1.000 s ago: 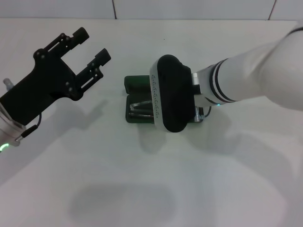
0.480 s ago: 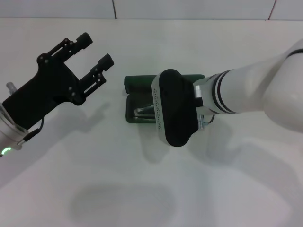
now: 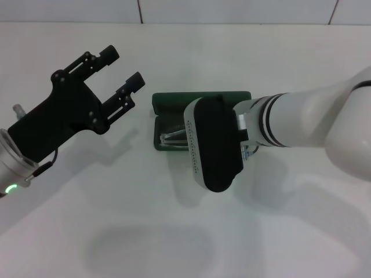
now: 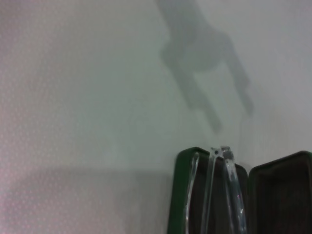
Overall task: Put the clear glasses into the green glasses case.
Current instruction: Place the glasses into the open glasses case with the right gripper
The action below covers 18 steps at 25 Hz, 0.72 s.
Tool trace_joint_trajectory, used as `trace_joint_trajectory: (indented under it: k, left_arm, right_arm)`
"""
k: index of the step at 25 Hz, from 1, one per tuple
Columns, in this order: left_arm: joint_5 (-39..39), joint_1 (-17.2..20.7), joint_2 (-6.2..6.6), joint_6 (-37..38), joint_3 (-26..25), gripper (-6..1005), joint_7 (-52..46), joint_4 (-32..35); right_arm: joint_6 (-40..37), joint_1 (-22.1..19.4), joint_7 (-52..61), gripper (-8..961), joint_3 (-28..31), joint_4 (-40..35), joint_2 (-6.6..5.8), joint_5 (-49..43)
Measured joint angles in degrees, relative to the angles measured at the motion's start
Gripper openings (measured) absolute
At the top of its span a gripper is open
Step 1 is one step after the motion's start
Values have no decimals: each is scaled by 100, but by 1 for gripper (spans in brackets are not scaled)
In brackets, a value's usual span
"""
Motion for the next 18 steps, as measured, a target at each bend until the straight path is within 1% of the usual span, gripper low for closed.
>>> trace_joint_trajectory:
  k: [5,18]
  left_arm:
    - [0,6,-13,1,0,639,32,0]
    - [-1,-19,-20,-35,0,639,41,0]
  right_arm:
    - [201,-59,2,129,-95,41,0,-217]
    - [226,-85,7,134,-95,71,0,-267]
